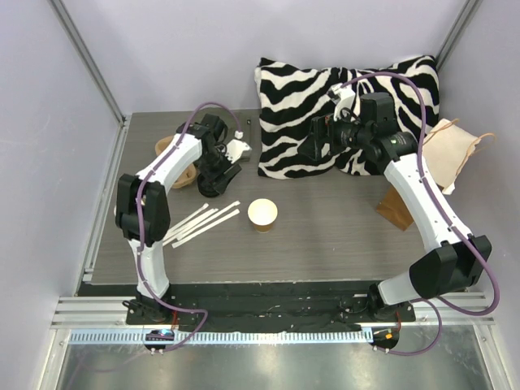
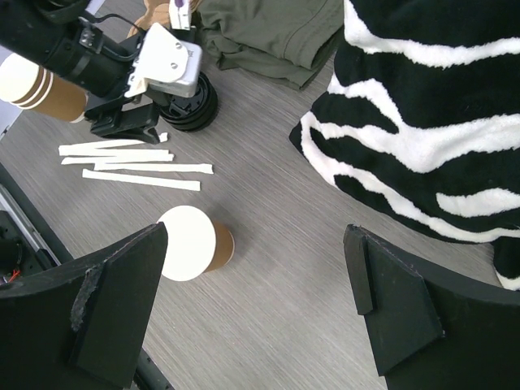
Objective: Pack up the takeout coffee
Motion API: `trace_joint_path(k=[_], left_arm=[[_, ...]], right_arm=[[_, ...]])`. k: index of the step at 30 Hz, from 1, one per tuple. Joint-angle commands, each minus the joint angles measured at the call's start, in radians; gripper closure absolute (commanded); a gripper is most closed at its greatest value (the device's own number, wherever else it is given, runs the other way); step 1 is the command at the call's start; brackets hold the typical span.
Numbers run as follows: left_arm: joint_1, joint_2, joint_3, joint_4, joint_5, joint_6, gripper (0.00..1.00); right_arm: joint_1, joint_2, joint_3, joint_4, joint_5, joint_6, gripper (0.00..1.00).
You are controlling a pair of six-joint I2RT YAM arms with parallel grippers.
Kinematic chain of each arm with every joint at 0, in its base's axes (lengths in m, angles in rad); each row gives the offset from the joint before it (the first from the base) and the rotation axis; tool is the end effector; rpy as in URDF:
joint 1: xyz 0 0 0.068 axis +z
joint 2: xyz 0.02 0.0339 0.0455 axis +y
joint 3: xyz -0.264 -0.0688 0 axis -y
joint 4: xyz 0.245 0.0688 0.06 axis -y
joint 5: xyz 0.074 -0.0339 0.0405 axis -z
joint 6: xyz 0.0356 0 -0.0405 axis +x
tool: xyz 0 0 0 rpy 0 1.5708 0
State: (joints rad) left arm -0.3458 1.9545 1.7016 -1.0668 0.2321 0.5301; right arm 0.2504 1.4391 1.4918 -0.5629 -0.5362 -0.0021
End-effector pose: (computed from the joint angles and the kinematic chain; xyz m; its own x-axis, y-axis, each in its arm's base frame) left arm 0.3717 -0.1426 0.2499 -0.5923 0.7364 -0.3270 0.7918 0.6072 -0.0666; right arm 0.3037 0.0964 0.3970 -0.4718 -0.1225 -0.8732 -0.6459 0.7221 0.2477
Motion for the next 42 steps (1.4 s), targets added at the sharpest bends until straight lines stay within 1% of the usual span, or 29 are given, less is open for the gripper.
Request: trace_joint_path(k=[1,8,11,15,23,24,29,30,31,32,34,38,42], left_arm=[[0.014,0.040,0.056,-0.004,-0.002,0.022,0.44],[0.025,0.078,0.061,0.010,-0.025,0.036,0.48],[0.033,0.093,0.064,0.016,-0.028,0.042,0.51],[0.041,0.115,0.075,0.011,-0.022,0.051,0.51],[0.050,0.135,0.098,-0.002,-0.020,0.062,0.64],[0.050,0.135,0.098,-0.004,-0.020,0.064,0.68],[0.050,0.124,0.107,-0.024,-0.004,0.061,0.75],[0.050,0.118,0.116,-0.031,0.003,0.056,0.80],[0.050,0.115,0.121,-0.044,0.009,0.056,0.82],[0.050,0.110,0.124,-0.048,0.007,0.057,0.88],[0.050,0.098,0.132,-0.071,0.009,0.062,0.94],[0.050,0.070,0.142,-0.096,0.015,0.064,1.00],[0.048,0.052,0.176,-0.127,0.039,0.064,1.00]], right_arm=[[0.000,0.009,0.001,0.018,0.001,-0.001,0.00],[-0.002,0.026,0.007,0.023,0.005,0.001,0.00],[0.000,0.032,0.007,0.026,0.007,0.027,0.00],[0.000,0.035,0.008,0.026,0.007,0.028,0.00],[0.000,0.040,0.008,0.031,0.008,0.033,0.00],[0.000,0.041,0.008,0.031,0.008,0.031,0.00],[0.000,0.043,0.008,0.032,0.008,0.033,0.00],[0.000,0.043,0.008,0.031,0.007,0.034,0.00],[0.000,0.043,0.008,0.031,0.005,0.036,0.00],[0.000,0.044,0.008,0.032,0.004,0.037,0.00],[0.000,0.047,0.010,0.032,-0.005,0.042,0.00],[0.000,0.053,0.013,0.031,-0.019,0.050,0.00],[-0.002,0.060,0.018,0.032,-0.025,0.053,0.00]])
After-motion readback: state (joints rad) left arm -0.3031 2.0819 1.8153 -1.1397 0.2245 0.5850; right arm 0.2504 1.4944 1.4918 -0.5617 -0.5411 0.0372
